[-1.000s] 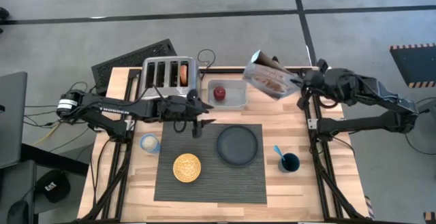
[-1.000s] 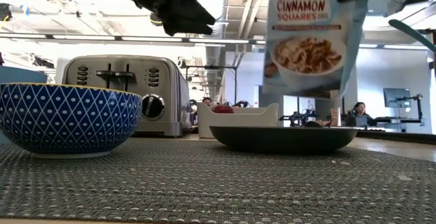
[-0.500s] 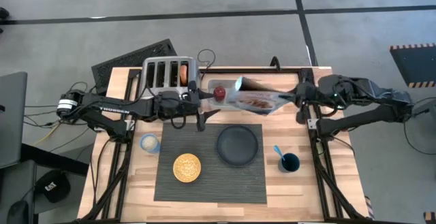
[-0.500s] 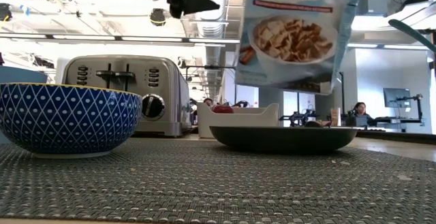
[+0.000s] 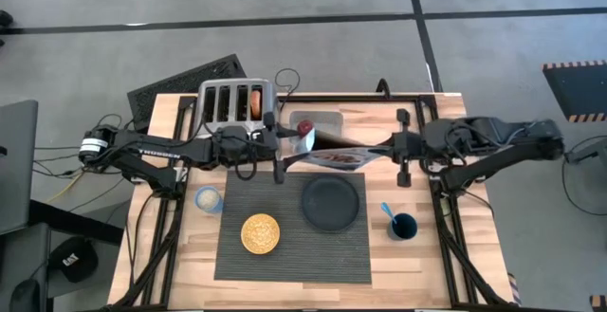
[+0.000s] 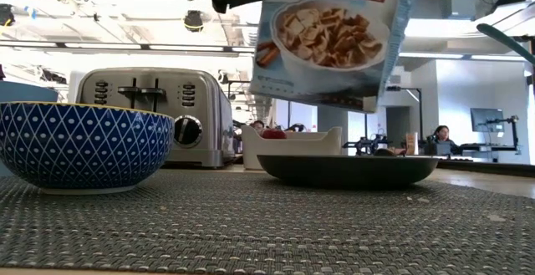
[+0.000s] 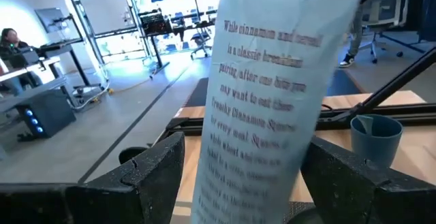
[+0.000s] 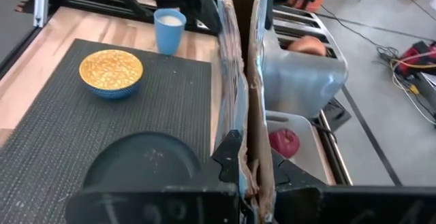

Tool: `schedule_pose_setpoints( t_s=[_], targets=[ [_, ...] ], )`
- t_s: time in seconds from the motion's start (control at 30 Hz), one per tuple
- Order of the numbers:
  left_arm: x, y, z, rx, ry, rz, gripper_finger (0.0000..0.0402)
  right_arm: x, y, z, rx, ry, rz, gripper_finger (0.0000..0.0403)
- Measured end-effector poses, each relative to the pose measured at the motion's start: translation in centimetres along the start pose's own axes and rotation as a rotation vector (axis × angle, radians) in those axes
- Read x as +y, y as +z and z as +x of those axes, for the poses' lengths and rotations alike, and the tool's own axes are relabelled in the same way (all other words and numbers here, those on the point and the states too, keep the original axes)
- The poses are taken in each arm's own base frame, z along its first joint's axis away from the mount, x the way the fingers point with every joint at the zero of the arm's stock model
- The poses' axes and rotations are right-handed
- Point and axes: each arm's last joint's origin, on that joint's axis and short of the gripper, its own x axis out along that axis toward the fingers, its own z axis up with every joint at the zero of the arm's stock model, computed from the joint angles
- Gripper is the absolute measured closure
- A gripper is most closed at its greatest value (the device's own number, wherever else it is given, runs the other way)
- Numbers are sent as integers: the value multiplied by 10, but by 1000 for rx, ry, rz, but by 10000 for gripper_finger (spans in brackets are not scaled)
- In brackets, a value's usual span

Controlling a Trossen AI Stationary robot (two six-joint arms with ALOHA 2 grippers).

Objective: Arrange a breakfast setting
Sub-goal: Pour the cereal from the blue cereal box into the yellow patterned bowl

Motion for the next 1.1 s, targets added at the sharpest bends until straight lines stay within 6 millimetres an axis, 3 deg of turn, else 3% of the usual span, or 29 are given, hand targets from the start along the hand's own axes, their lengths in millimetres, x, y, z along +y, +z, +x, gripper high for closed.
schedule_pose_setpoints(
  t_s=[0.13,0.23,0.57,0.73,0.9,1.1],
  targets=[
    [-3,0,0,-11,-87,22,143,4,5,8,-29,9,-22,379],
    [-4,-2,0,11,-111,34,170,6,7,13,-29,10,-39,379],
    [-4,-9,-1,83,-121,74,388,5,11,15,-70,-2,-42,378],
    [-4,-7,0,53,-120,102,400,4,15,18,-102,-13,32,337],
    [-4,-4,-1,29,-139,102,401,3,15,17,-100,-45,28,271],
    [-2,4,-7,-3,-129,102,401,-6,10,-17,-149,-62,21,184]
  ],
)
